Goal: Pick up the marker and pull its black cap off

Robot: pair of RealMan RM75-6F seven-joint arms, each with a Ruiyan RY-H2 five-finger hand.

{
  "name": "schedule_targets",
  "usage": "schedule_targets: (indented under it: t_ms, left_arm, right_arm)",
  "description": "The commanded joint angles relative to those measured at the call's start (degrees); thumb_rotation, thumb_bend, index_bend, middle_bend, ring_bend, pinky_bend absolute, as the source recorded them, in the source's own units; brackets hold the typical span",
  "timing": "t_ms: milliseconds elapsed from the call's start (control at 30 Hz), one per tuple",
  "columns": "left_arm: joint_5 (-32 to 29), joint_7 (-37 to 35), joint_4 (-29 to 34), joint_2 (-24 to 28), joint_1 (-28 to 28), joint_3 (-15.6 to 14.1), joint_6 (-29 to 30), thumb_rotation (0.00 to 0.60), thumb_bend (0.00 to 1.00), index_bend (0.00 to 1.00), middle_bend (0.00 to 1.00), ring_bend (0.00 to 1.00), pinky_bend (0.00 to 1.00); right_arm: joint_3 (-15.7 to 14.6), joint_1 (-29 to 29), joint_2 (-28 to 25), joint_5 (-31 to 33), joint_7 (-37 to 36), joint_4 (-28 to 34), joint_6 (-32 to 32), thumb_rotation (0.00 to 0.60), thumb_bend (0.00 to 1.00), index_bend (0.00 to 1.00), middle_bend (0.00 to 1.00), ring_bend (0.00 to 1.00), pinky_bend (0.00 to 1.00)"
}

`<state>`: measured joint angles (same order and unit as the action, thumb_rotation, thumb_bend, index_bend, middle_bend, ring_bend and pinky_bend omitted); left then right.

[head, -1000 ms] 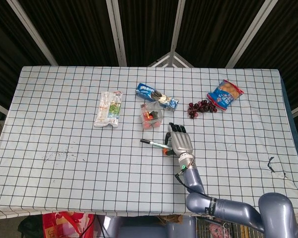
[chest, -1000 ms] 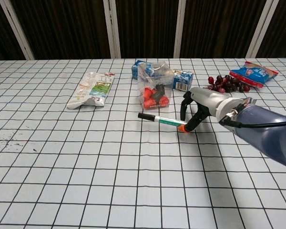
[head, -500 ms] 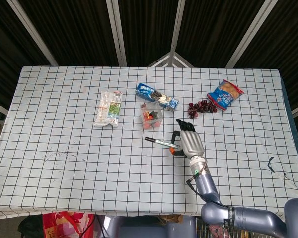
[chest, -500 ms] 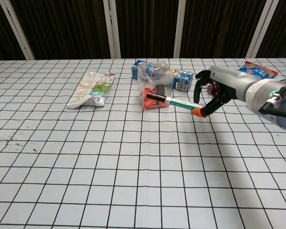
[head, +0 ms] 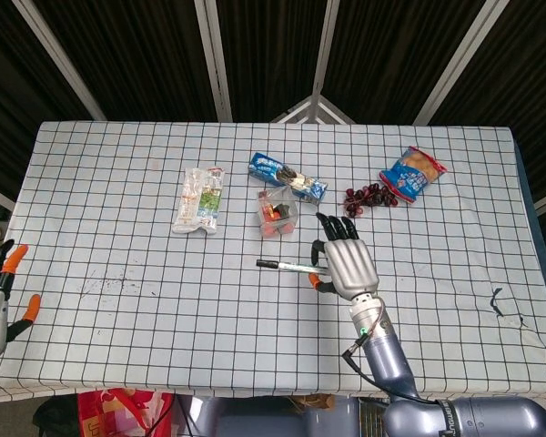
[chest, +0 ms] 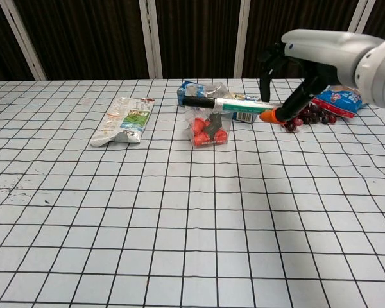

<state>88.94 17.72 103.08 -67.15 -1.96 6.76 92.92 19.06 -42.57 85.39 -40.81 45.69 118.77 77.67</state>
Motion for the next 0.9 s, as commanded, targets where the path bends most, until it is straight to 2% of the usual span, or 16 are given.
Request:
schedule_targets:
  t_ms: [33,200,467,900]
  left_arm:
    - [2.72,4.12,5.58,1.29,-1.36,-0.32,-0.43,0.600,0.50,0.17,0.09,0.00,0.01]
    - [4.03,6.27,9.86,0.23,-3.26,-0.28,-2.64,0.600,0.50,0.22,0.12,0.00,0.01]
    - [4.16,11.32,11.82,-3.97,-6.42,0.56,-6.05,0.600,0.50,0.28,0.16,0.00,0.01]
    - [2.13,14.99,9.69,-11.46,-10.37,2.79,-8.25,0.600,0.49,0.31,0.18,0.00,0.01]
  right_arm:
    - [2.52,-3.10,1.30,3.09,3.13,1.99,1.76,0.600,0.36,0.75,0.07,0.06,0.00]
    - [5.66,-7.30,3.77,7.21,6.30,2.97,3.65,0.600,0.36,0.75,0.07,0.06,0.00]
    - [9.26,-12.60,6.32,12.40,8.50,2.35,5.19,0.600,0.36,0.75,0.07,0.06,0.00]
    - [9.48,-17.95,9.41,14.64,10.06,2.35,7.85,0.600,0.36,0.75,0.07,0.06,0.00]
